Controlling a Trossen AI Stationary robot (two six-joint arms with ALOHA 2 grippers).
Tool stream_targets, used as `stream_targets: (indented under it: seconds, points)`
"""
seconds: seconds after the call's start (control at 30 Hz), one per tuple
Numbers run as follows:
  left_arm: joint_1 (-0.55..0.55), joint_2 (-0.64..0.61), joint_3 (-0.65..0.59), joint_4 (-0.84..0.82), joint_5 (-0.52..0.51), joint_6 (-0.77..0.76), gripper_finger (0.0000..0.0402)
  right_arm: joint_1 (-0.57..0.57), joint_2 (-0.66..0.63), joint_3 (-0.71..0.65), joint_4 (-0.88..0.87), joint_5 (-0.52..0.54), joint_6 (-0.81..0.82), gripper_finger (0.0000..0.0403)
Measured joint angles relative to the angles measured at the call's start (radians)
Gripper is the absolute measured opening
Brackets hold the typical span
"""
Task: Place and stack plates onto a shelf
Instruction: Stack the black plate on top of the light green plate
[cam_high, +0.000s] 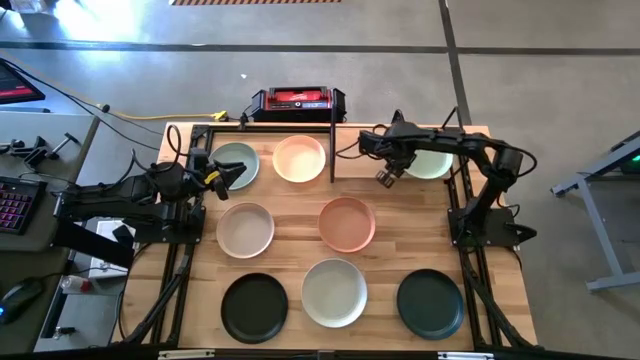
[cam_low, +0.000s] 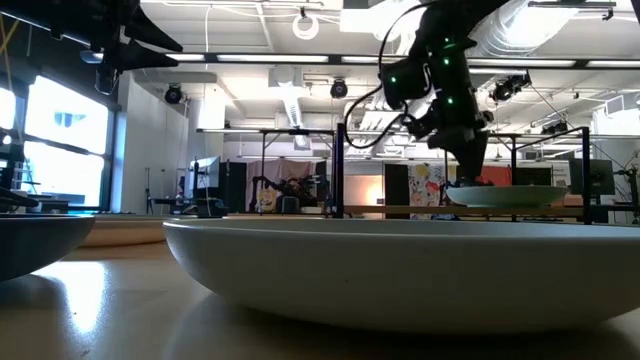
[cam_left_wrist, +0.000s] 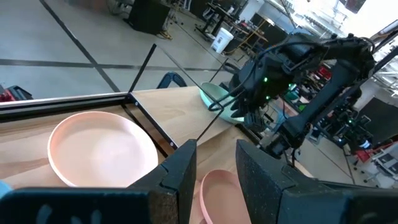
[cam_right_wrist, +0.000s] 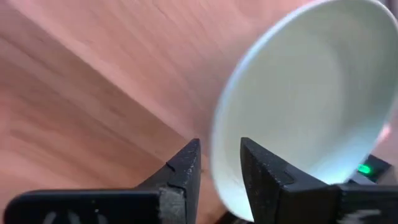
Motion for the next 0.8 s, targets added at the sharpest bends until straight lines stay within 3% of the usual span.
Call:
stream_targets:
  seconds: [0.1,0.3,0.4,0.63,0.8]
  points:
    - [0.000,0.000,0.000,0.000,0.073,0.000,0.0101,0.003,0.000,0.047,-0.016,-0.099,0.002,0.0090]
    - [-0.009,0.006,0.000,0.001,0.398,0.027,0.0101,0.021,0.000,0.165,-0.023,-0.375,0.064,0.0090]
    - [-0.027,0.034,0.000,-0.001,0.467,-0.001,0.0101,0.056,0.000,0.231,-0.023,-0.456,0.106,0.0090]
    - [-0.076,0.145,0.000,0.000,0.514,-0.067,0.0101,0.203,0.000,0.392,-0.022,-0.481,0.216,0.0090]
    - [-0.102,0.216,0.000,0.000,0.527,-0.100,0.0101,0.316,0.000,0.471,-0.022,-0.418,0.315,0.0090]
